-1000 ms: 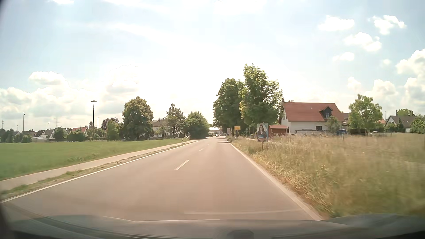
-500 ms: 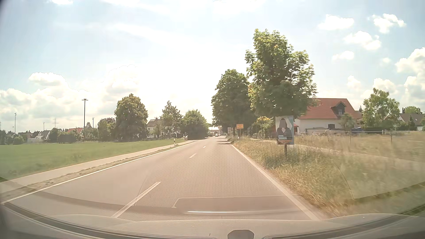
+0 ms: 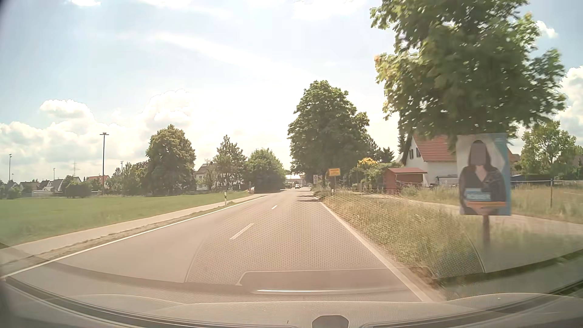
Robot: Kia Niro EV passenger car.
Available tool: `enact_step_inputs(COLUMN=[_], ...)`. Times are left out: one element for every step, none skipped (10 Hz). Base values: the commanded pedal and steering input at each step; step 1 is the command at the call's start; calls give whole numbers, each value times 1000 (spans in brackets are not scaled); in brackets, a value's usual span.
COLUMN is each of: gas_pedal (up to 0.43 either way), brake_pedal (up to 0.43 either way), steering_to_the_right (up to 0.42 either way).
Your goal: Follow the waypoints while adhering to traffic rules and regulations
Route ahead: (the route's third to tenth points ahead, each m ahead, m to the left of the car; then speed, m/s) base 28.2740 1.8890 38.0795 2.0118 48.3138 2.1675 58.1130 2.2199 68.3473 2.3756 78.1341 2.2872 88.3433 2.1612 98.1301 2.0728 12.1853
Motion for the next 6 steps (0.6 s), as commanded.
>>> enact_step_inputs(gas_pedal=[0,0,0,0,0,169], brake_pedal=[0,0,0,0,0,0], steering_to_the_right=[-5,-5,-5,-5,-5,-5])
